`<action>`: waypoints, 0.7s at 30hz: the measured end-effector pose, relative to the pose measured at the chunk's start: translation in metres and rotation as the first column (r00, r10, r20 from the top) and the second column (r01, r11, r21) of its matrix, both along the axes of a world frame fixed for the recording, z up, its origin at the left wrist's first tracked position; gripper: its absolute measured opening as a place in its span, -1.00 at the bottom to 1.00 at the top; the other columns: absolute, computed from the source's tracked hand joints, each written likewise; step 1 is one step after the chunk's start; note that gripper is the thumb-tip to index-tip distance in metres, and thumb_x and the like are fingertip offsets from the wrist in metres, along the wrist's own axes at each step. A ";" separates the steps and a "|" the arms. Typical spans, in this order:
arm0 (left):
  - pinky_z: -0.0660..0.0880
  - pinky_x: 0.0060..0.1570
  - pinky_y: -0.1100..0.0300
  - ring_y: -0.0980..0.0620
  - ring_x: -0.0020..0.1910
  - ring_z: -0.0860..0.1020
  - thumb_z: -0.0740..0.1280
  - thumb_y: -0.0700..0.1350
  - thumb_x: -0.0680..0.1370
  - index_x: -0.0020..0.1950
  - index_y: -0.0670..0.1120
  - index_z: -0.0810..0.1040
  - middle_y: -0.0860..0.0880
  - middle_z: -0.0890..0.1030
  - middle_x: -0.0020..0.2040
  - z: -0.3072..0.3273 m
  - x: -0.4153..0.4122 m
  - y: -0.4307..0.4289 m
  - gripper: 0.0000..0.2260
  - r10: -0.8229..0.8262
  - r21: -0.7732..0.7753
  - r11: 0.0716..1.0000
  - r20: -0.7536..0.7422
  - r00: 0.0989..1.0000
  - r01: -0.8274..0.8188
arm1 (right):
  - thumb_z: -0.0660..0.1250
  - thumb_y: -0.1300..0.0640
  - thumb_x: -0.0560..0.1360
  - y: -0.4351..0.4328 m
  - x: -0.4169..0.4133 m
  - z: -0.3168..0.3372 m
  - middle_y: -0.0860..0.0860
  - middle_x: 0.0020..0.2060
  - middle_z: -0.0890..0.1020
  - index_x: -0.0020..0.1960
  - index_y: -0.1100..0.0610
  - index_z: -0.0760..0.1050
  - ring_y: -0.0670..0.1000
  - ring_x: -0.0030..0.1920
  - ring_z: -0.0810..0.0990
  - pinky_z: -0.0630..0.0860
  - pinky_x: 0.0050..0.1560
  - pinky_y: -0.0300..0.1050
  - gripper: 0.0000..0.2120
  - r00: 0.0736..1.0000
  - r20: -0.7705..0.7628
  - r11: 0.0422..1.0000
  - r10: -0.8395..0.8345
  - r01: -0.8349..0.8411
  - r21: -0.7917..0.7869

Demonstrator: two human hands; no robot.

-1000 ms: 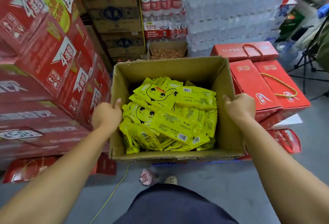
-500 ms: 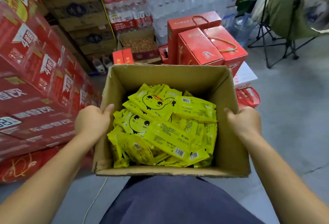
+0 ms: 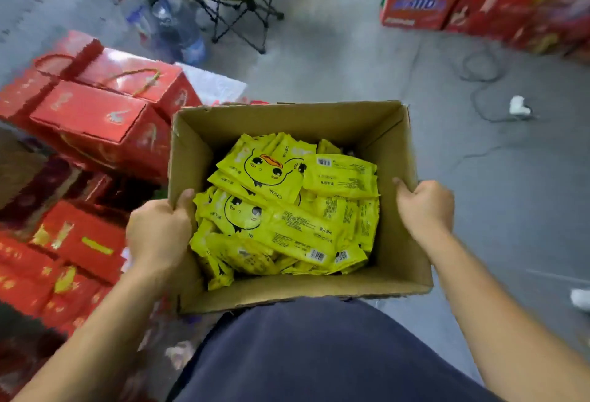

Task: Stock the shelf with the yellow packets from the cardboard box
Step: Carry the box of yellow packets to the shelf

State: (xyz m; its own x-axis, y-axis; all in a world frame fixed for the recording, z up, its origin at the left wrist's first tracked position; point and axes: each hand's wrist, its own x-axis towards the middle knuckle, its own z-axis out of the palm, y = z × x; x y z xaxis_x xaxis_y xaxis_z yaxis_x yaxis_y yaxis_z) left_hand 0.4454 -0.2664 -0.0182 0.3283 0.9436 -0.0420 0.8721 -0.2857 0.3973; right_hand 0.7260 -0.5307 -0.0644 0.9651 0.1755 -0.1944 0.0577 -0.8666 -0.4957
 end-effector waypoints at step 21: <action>0.34 -0.18 0.04 -0.20 -0.23 0.42 0.15 0.14 0.70 -0.34 -0.19 0.40 -0.09 0.38 -0.40 -0.088 0.429 -0.134 -0.47 -0.984 -0.273 0.112 -0.161 0.069 0.956 | 0.25 -0.05 0.62 -0.136 -0.118 -0.056 0.08 -0.50 0.39 -0.44 0.17 0.30 0.12 -0.43 0.36 0.13 -0.44 -0.05 -0.48 0.032 -0.148 0.046 -0.988 0.995 -0.089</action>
State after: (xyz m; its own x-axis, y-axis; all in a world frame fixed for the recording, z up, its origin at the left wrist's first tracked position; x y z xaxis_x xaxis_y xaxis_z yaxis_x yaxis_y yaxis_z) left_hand 0.8747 -0.4007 -0.1060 0.9124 -0.2119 -0.3501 -0.0989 -0.9443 0.3139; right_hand 0.6083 -0.6665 -0.1199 0.1870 -0.9178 -0.3502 -0.9073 -0.0248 -0.4197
